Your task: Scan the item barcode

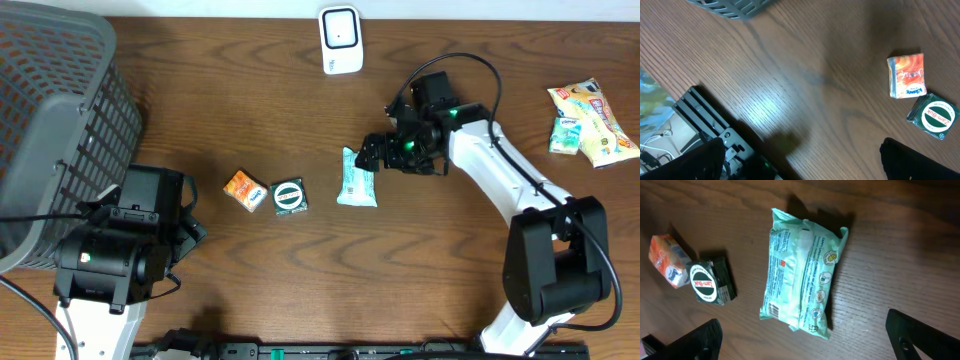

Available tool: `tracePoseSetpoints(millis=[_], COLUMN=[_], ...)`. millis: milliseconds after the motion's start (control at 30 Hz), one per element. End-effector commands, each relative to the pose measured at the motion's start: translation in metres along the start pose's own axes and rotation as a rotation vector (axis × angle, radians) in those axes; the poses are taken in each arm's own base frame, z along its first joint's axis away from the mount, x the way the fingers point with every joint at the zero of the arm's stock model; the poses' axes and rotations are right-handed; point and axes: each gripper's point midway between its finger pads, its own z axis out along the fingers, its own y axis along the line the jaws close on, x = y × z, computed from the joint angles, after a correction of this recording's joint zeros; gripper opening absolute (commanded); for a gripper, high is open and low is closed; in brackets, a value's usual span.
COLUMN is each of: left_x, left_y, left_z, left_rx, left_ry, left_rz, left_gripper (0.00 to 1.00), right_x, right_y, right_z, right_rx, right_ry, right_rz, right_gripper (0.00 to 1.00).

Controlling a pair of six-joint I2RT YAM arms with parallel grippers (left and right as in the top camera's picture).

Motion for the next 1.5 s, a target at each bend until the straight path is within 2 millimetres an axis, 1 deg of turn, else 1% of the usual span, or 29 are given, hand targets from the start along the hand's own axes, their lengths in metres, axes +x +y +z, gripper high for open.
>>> tracePoseSetpoints(millis=[0, 300, 700, 800, 1467], left_x=[-0.005, -0.005, -0.005, -0.005, -0.005], left_y=[0.001, 0.001, 0.001, 0.001, 0.001], left_z=[-0.005, -0.005, -0.005, -0.005, -0.005], left_rx=[0.004, 0.004, 0.004, 0.004, 0.004], left_ry=[-0.025, -0.025, -0.025, -0.025, -0.025], left_rz=[-0.019, -0.02, -0.02, -0.02, -0.02], left_gripper=[0.98, 0.98, 0.98, 0.97, 0.98], right_x=[-0.004, -0.005, -0.002, 0.0, -0.002], right_y=[0.001, 0.005, 0.015, 0.014, 0.009], right_z=[-0.009, -0.002, 0.021, 0.025, 0.024], right_rx=[0.022, 0.021, 0.019, 0.021, 0.027], right_ry=[-0.038, -0.039, -0.014, -0.004, -0.007], right_rz=[0.039, 0.041, 0.023, 0.024, 0.033], right_gripper=[0.99, 0.99, 0.99, 0.99, 0.99])
